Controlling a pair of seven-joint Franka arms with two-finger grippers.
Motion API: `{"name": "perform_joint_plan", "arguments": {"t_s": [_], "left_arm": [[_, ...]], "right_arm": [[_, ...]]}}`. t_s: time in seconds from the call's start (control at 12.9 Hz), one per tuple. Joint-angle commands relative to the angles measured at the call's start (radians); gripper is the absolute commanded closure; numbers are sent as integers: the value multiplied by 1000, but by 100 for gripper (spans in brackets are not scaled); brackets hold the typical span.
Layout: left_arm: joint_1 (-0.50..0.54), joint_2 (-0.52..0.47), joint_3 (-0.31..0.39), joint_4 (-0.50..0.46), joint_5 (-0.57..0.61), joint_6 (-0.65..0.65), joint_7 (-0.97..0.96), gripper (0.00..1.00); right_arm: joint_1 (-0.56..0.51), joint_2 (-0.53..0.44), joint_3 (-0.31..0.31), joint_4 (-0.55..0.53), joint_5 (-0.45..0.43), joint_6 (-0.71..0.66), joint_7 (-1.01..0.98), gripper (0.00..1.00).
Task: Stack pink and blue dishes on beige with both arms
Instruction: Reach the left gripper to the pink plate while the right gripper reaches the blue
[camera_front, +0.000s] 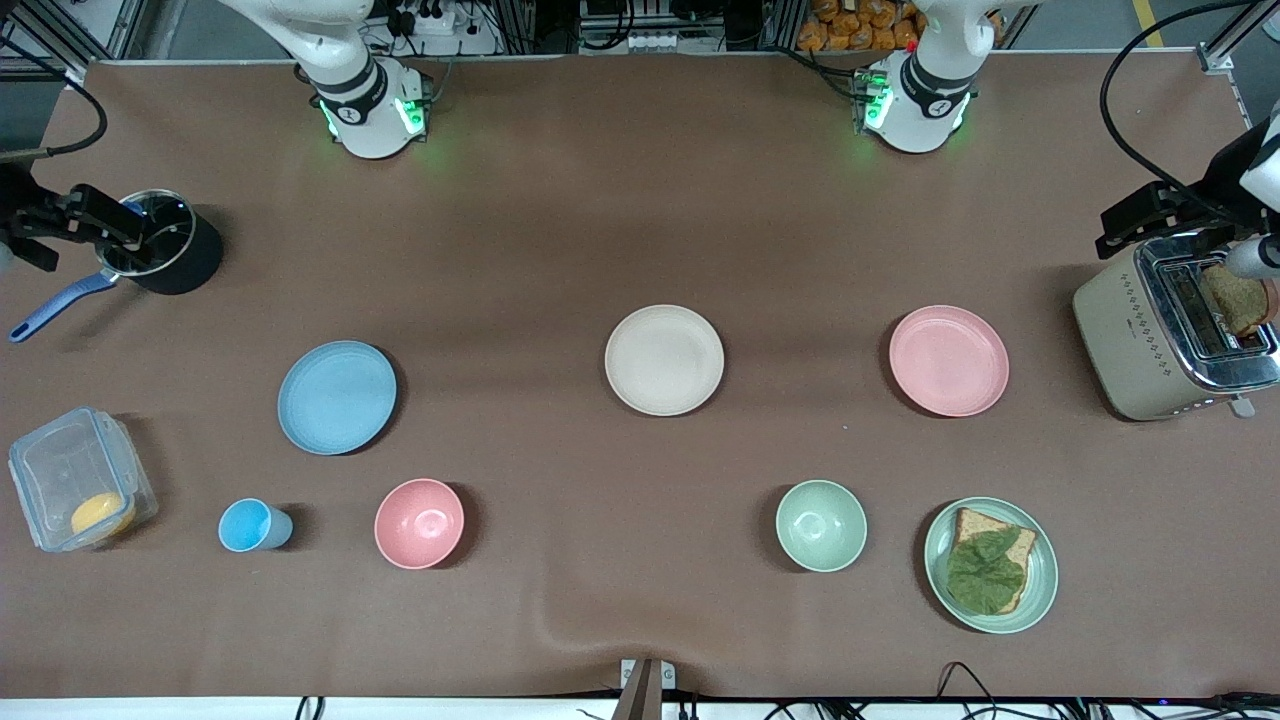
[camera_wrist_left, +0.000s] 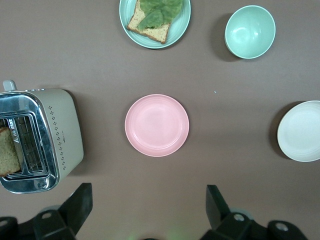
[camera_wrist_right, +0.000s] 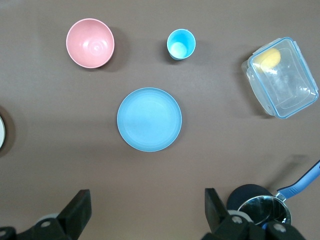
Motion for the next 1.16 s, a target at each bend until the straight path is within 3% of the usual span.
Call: {"name": "perform_joint_plan", "arguments": {"t_s": [0.0,0.23,0.39,0.7,0.85,1.09], "left_arm": [[-2,4,-4,23,-5,-27,7,0],[7,36,4,15,7,-42,16,0],[38,114,4,-8,5,-18,16,0],[105,121,4,-343,13,342,16,0],[113,122,4,-501,53,532,14,0],[144,144,4,-698,58,775,16,0]], "right_arm": [[-22,-8,20,-12,-4,11,13,0],[-21,-7,20,-21,-4,26,13,0],[-21,-4,20,-16,-4,19,13,0],[-35,53,18,11,-4,20,-13,0],[-54,100,12,11,-3,22,-144,0],[-74,211,11,8,-16,42,-220,0]]}}
